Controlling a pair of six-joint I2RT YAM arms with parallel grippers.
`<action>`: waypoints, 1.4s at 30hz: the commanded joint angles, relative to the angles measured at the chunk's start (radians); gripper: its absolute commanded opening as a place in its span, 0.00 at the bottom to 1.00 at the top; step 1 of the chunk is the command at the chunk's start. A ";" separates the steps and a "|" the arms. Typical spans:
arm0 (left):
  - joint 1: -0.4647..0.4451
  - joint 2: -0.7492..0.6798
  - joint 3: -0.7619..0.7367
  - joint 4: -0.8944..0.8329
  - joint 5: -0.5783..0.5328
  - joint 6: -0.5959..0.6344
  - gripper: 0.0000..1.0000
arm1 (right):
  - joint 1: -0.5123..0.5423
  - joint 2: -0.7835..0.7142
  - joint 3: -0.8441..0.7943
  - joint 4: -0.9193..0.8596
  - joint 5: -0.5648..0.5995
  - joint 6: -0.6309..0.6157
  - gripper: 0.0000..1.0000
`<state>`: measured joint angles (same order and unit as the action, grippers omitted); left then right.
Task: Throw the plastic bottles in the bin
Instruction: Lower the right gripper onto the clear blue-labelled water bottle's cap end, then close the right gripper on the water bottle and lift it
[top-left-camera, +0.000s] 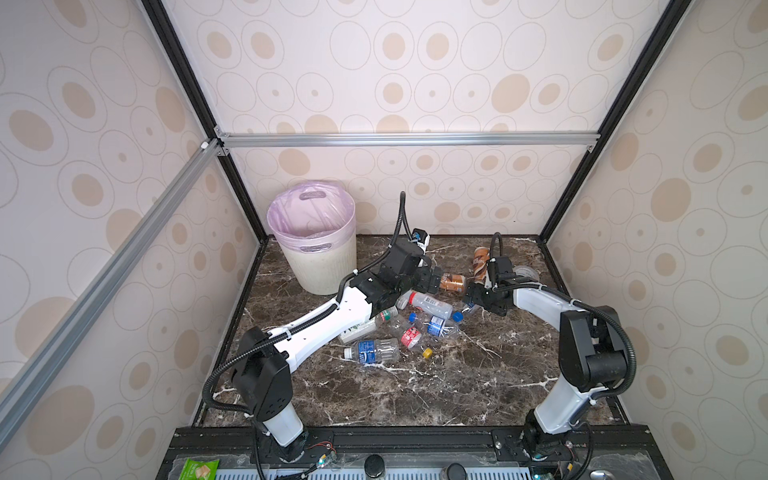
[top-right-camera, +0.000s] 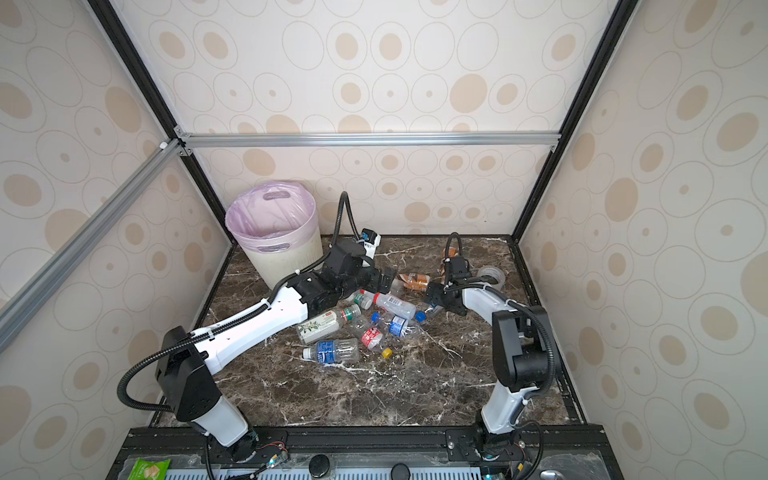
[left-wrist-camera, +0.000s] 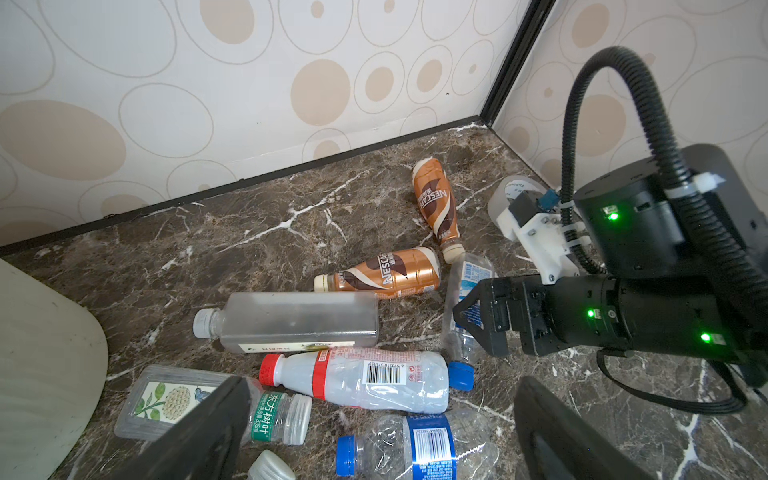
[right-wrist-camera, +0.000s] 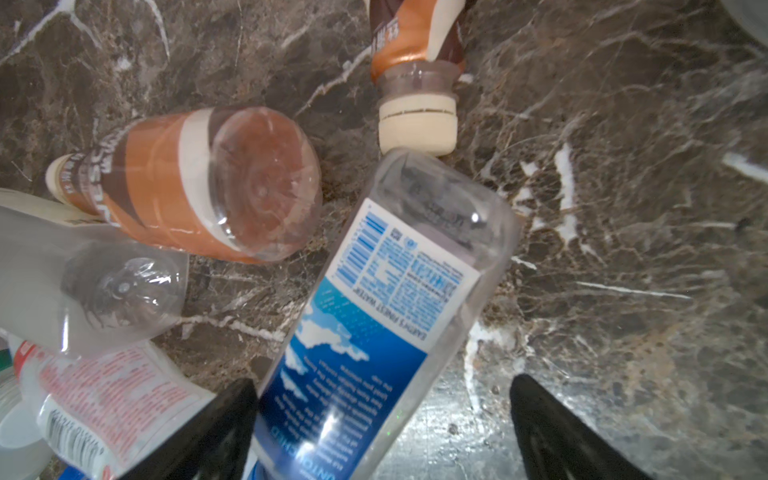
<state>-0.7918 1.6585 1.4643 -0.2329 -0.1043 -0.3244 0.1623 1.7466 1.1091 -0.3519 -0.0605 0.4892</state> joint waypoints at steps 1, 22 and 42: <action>-0.006 0.013 0.033 0.007 0.002 0.022 0.99 | 0.003 0.026 0.032 0.002 0.001 0.001 0.96; -0.006 0.036 0.029 0.012 0.012 0.016 0.99 | -0.032 0.021 -0.012 0.007 0.011 -0.036 0.62; -0.005 -0.068 -0.051 0.018 -0.012 -0.008 0.99 | -0.037 0.040 -0.030 -0.041 0.009 -0.076 0.64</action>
<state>-0.7918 1.6211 1.4120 -0.2211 -0.0990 -0.3191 0.1295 1.7832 1.0939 -0.3622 -0.0525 0.4213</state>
